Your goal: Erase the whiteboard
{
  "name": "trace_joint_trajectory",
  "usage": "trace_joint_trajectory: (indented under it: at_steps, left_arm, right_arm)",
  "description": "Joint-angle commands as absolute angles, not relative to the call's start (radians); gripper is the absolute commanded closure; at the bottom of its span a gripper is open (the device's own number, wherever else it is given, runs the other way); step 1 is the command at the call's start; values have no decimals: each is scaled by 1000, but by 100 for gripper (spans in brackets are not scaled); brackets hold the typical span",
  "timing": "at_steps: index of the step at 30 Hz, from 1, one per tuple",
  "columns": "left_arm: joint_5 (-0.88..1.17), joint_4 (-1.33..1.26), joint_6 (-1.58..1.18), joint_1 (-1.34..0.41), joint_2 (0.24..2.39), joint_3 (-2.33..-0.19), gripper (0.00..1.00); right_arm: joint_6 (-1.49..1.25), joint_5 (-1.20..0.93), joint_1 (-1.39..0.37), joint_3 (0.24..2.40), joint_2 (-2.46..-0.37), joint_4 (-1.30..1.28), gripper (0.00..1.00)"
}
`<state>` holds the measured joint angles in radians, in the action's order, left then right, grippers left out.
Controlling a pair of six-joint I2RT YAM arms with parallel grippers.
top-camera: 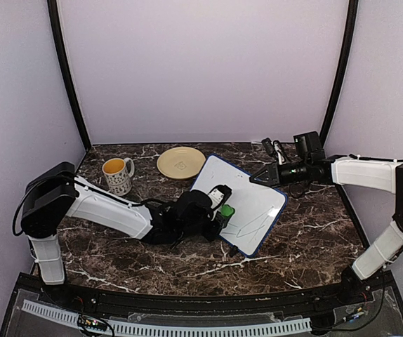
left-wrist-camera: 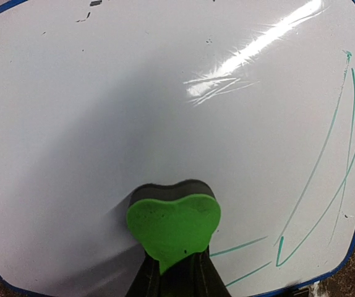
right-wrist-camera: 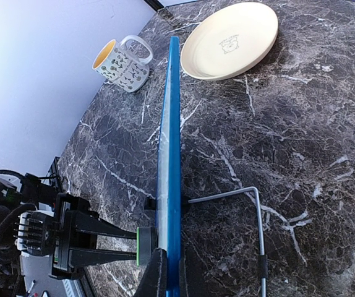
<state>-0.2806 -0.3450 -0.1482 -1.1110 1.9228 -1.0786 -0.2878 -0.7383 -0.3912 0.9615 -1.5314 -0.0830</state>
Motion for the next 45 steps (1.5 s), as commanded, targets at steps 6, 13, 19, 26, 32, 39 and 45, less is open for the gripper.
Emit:
trace_joint_trajectory:
  at_steps: [6, 13, 19, 26, 32, 39, 45]
  left_arm:
    - [-262, -206, -63, -1138, 1988, -1113, 100]
    - [-267, -78, -16, -1171, 2023, -1331, 100]
    - [-237, 36, 39, -1204, 2088, -1494, 100]
    - [-251, 118, 50, -1232, 2121, -1612, 100]
    - [-283, 172, 57, -1241, 2164, -1710, 100]
    - [-312, 235, 59, -1244, 2230, -1859, 100]
    - [-356, 291, 61, -1244, 2274, -1942, 100]
  right_arm:
    - [-241, -749, -420, 941, -1537, -132, 100]
    - [-243, -744, -420, 932, -1534, -129, 100]
    - [-247, -738, -420, 931, -1534, -126, 100]
    - [-263, -728, -420, 935, -1541, -120, 100]
    - [-278, -723, -420, 939, -1545, -116, 100]
    - [-299, -704, -422, 938, -1546, -114, 100]
    - [-306, -703, -422, 935, -1548, -106, 100]
